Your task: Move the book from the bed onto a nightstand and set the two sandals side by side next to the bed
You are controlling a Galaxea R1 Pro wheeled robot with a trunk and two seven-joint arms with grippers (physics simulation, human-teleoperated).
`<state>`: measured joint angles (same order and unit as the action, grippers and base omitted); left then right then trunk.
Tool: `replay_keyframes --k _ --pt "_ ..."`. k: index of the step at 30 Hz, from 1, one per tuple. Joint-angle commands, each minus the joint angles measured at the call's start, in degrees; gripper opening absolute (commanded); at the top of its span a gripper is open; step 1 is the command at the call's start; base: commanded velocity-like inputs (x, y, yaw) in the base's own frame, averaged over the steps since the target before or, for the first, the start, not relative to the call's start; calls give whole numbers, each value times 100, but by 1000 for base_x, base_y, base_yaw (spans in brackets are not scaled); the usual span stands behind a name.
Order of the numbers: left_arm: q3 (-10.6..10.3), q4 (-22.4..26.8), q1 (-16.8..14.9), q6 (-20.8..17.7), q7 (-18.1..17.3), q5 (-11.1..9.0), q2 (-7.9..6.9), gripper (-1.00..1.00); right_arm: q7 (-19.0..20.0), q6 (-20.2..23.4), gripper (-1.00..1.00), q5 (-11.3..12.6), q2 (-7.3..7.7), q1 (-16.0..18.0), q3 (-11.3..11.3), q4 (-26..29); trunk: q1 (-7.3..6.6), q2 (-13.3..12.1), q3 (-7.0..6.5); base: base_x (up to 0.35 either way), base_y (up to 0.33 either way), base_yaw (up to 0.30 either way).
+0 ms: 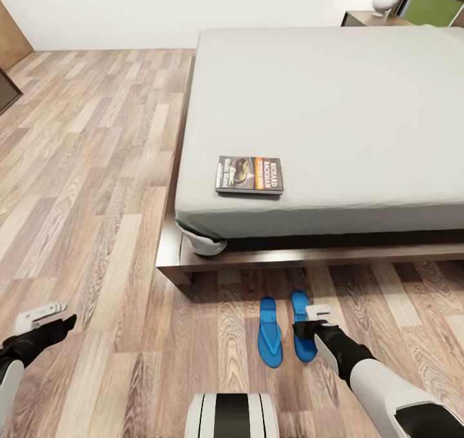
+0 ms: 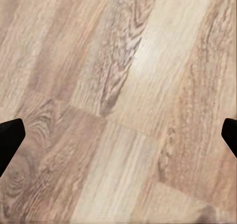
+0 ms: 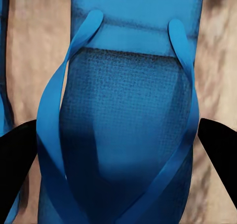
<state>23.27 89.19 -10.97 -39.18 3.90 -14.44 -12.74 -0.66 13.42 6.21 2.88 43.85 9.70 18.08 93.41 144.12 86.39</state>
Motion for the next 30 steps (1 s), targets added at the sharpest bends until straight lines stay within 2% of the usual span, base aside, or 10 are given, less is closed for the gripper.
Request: replay_keyframes --k 1,4,8,25,30 --pt "-61 2 -2 -28 43 -56 5 100 -8 24 -100 52 5 1 46 12 1 3 26 0 0 0" --pt "-384 -5 -2 -17 48 -51 15 100 -12 38 -100 41 2 1 54 6 9 7 93 0 0 0" --pt "-513 -6 -2 -12 49 -50 24 100 -13 46 -100 39 2 1 58 3 17 11 159 0 0 0" --pt "-534 -7 -2 -11 50 -59 26 100 -5 0 -100 39 10 1 50 45 17 11 159 29 43 0" --pt "-534 -7 -2 -11 50 -59 26 100 -5 10 -100 39 11 1 50 46 30 18 270 1 2 0"
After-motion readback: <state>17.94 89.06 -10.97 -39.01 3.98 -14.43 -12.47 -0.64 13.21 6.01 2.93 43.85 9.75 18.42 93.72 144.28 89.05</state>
